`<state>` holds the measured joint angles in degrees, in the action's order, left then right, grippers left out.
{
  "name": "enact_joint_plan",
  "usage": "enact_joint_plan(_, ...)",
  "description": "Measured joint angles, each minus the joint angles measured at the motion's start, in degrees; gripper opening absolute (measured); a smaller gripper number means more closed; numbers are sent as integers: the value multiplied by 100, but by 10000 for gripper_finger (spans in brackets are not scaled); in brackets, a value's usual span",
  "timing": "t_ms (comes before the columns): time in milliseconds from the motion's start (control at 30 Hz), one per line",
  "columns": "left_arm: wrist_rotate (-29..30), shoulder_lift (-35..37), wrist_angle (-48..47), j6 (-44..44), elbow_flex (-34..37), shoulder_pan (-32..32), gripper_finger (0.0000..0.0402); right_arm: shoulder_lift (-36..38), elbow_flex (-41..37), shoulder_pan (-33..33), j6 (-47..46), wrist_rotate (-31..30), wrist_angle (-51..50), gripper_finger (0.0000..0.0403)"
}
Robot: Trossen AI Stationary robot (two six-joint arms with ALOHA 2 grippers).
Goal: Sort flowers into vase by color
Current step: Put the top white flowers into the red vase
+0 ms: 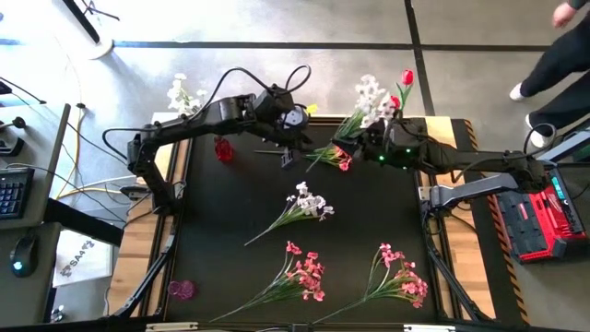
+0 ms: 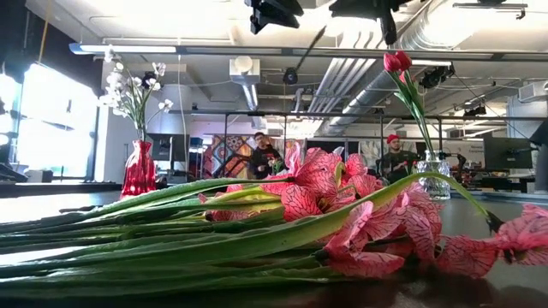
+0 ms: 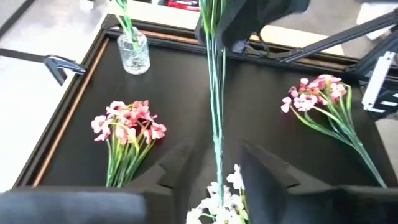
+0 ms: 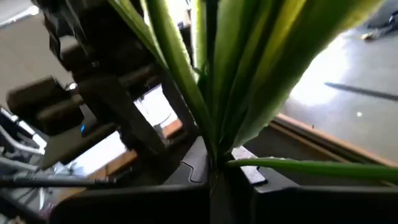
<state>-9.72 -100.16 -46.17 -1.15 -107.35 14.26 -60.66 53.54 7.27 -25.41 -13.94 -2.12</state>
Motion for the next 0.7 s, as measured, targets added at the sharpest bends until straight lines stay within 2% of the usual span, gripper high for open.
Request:
enact_joint_plan(200,-514,-105,350,47,0,-60,186,0,0,0,160,504,79,2)
enact_joint_plan(333,-923,-301,770,118,0,-194,200,0,0,35,381,880,131,1)
enact_joint_plan(433,-933,-363,955,141,0,-270,201,4,0,91,387,1104,133,1)
enact_joint_plan(567,-600,-415,1048,246,0,-255,181,2,0,101,407,1128,99,1)
enact_joint_plan(700,-518,-415,1100,350,0,-182,120,2,0,101,489,1173,99,0)
